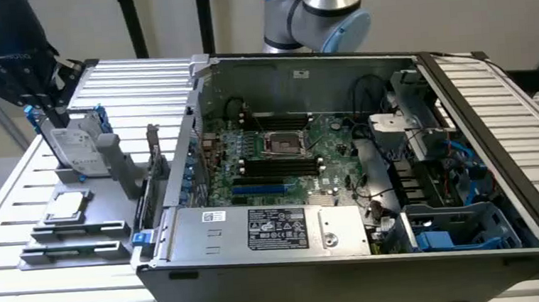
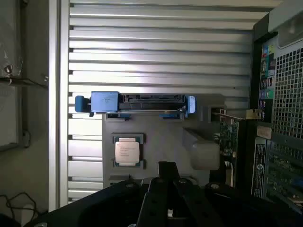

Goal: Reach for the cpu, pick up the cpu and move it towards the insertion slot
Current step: 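Pick up the cpu and move it towards the insertion slot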

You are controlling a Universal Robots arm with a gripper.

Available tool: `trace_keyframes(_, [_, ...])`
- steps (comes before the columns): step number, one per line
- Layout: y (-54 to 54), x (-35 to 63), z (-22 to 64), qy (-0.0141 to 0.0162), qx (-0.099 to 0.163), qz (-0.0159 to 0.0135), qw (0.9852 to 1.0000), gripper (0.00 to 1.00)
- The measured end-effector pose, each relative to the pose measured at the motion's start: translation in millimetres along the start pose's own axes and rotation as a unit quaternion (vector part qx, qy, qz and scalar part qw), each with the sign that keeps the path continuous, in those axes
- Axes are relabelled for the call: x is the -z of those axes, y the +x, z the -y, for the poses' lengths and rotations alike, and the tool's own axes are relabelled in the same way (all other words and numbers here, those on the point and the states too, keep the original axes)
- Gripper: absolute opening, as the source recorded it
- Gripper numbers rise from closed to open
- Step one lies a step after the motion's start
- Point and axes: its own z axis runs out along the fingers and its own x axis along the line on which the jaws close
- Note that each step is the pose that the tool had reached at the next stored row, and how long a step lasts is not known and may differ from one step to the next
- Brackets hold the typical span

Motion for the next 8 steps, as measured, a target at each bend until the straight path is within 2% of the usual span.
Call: trace_keyframes(8, [0.0, 0.0, 0.0, 0.0, 0.0, 0.0, 1.0, 0.11])
